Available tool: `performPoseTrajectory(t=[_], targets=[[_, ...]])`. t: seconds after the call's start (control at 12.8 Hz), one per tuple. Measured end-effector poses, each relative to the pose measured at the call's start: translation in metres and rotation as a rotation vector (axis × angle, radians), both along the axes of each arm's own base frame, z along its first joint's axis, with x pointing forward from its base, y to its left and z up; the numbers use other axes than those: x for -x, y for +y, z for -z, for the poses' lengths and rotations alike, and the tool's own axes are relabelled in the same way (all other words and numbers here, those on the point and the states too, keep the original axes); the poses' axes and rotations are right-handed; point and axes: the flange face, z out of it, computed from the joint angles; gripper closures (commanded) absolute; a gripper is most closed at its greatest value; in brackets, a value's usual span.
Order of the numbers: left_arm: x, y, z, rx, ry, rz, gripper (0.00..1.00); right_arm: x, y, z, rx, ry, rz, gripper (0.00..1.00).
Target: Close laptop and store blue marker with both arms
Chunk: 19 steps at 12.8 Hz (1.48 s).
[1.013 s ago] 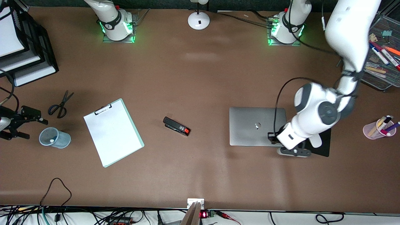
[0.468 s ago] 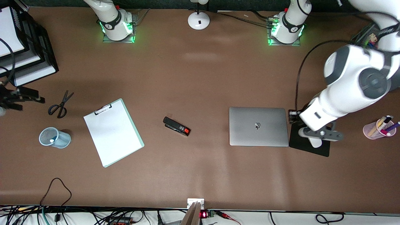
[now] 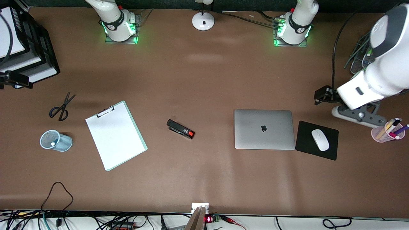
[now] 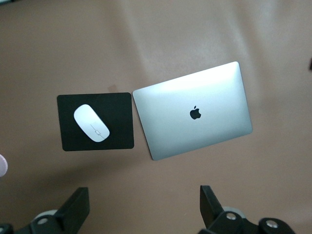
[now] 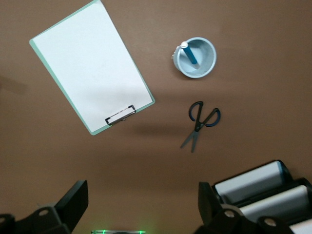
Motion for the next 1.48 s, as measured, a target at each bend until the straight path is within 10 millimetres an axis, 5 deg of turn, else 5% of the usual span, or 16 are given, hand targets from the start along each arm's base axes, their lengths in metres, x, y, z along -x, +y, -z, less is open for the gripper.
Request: performPoseTrajectory(t=[0.78, 1.01, 1.48], targets=[[-0.003, 0.020, -0.015, -0.104, -0.049, -0.083, 0.00, 0.012, 0.002, 0.007, -0.004, -0.130, -0.007, 0.00], [0.015, 0.031, -0.029, -0.109, -0.076, -0.131, 0.00, 0.012, 0.003, 0.006, -0.005, -0.130, -0.008, 0.00], [0.057, 0.061, -0.017, -0.087, -0.046, -0.200, 0.00, 0.011, 0.010, 0.007, -0.061, -0.134, -0.015, 0.00]])
